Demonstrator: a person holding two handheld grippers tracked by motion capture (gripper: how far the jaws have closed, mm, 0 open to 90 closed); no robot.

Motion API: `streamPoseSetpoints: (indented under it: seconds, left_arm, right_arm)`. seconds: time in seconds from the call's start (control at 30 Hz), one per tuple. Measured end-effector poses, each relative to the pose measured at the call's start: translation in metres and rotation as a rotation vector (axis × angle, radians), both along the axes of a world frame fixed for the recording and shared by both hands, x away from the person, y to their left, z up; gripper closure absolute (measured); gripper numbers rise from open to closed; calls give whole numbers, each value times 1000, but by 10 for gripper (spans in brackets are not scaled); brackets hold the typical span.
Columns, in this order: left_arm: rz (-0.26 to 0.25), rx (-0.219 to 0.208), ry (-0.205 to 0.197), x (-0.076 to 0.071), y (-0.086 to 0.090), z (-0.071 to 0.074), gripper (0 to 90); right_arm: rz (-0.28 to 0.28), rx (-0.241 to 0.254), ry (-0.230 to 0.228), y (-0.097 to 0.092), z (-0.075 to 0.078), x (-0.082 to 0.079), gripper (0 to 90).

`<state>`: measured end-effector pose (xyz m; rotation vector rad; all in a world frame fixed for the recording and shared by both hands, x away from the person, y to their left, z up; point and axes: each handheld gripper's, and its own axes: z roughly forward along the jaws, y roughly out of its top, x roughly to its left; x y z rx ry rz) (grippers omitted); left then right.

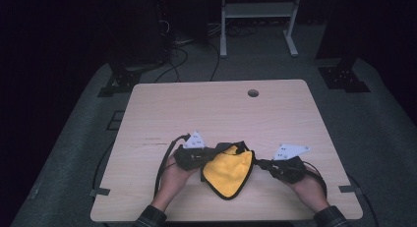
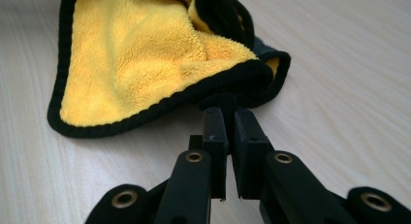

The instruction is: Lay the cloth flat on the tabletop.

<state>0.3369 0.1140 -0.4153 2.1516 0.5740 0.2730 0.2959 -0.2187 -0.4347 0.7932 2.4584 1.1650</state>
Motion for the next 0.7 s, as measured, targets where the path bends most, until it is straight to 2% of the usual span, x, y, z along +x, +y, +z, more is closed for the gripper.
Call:
streamPoseSetpoints:
  seconds: [0.03,0.07,0.1,0.13,0.23,0.4,0.43,0.47,0.57,0.7]
  left_arm:
    - [0,0,0,0,0,0,835]
    - [30,-24,-17,0,11,6,837]
    - [30,-24,-17,0,11,6,837]
    - [62,-42,-35,2,24,12,839]
    - [110,-67,-57,4,44,19,841]
    - [187,-81,-84,7,73,27,843]
    - [187,-81,-84,7,73,27,843]
    - [213,-89,-83,9,84,28,843]
    - [234,-97,-79,10,92,27,845]
    - [258,-107,-50,14,107,24,850]
  right_arm:
    - [-4,5,-7,-2,1,0,842]
    - [-11,9,-13,-3,3,0,842]
    - [-11,9,-13,-3,3,0,842]
    - [-34,22,-25,-9,6,1,843]
    - [-73,47,-48,-18,11,3,843]
    - [-142,81,-92,-38,20,5,844]
    - [-152,85,-100,-41,21,6,844]
    - [-164,91,-104,-45,22,6,844]
    - [-191,98,-108,-52,24,7,845]
    - [-218,106,-128,-61,27,8,847]
